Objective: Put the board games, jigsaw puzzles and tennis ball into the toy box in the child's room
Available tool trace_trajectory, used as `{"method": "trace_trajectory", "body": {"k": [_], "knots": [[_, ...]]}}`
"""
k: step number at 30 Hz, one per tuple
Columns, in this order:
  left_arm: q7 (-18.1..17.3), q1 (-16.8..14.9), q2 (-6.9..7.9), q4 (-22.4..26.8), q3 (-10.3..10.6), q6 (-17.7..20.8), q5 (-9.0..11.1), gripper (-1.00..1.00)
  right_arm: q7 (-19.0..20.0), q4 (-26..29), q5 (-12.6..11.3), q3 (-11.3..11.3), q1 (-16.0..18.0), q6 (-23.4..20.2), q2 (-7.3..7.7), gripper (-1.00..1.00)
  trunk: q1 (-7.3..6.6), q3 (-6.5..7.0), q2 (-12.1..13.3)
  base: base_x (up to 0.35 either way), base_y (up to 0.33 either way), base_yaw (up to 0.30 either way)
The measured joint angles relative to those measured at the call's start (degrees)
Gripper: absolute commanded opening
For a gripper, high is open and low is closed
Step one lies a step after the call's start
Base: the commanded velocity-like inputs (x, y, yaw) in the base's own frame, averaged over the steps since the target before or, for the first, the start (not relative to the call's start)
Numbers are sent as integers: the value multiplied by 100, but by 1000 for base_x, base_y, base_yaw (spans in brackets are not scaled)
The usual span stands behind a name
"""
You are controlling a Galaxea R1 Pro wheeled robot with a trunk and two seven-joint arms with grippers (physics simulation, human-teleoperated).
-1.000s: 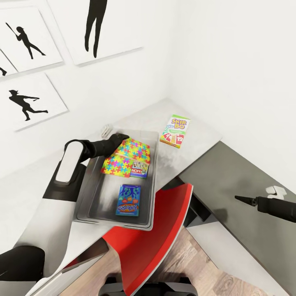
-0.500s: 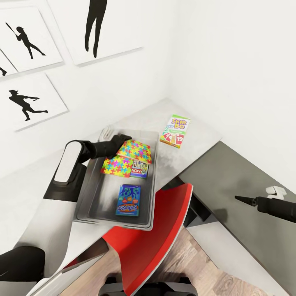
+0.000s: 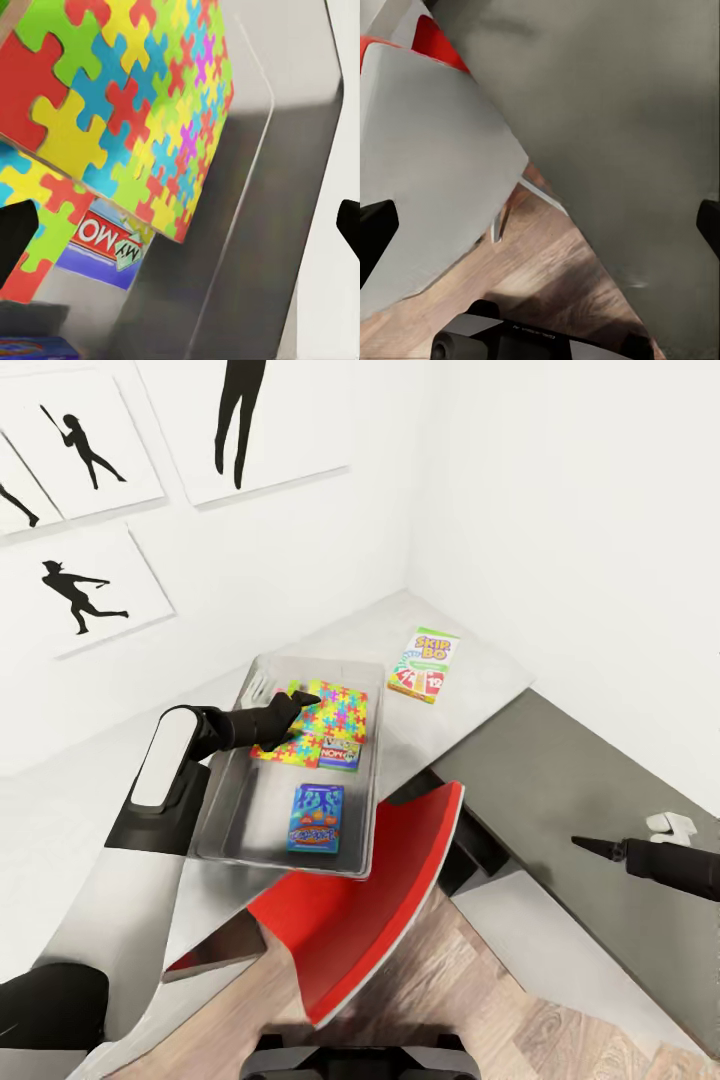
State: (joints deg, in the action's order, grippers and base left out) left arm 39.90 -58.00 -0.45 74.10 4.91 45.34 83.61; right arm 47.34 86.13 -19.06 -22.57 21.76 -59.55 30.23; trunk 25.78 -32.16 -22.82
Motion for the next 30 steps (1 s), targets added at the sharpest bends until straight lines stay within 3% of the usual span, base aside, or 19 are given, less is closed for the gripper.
{"method": "trace_trajectory", "body": {"k": [10, 30], "knots": [[0, 1, 2, 14, -12, 0, 8, 100, 0, 0, 0, 2, -1, 0, 0, 100, -2, 0, 0, -262, 0, 0], [-22, -68, 21, 585, -1, 9, 306, 100, 1, 0, 0, -5, -1, 6, 2, 100, -3, 0, -1, -28, 0, 0]]}}
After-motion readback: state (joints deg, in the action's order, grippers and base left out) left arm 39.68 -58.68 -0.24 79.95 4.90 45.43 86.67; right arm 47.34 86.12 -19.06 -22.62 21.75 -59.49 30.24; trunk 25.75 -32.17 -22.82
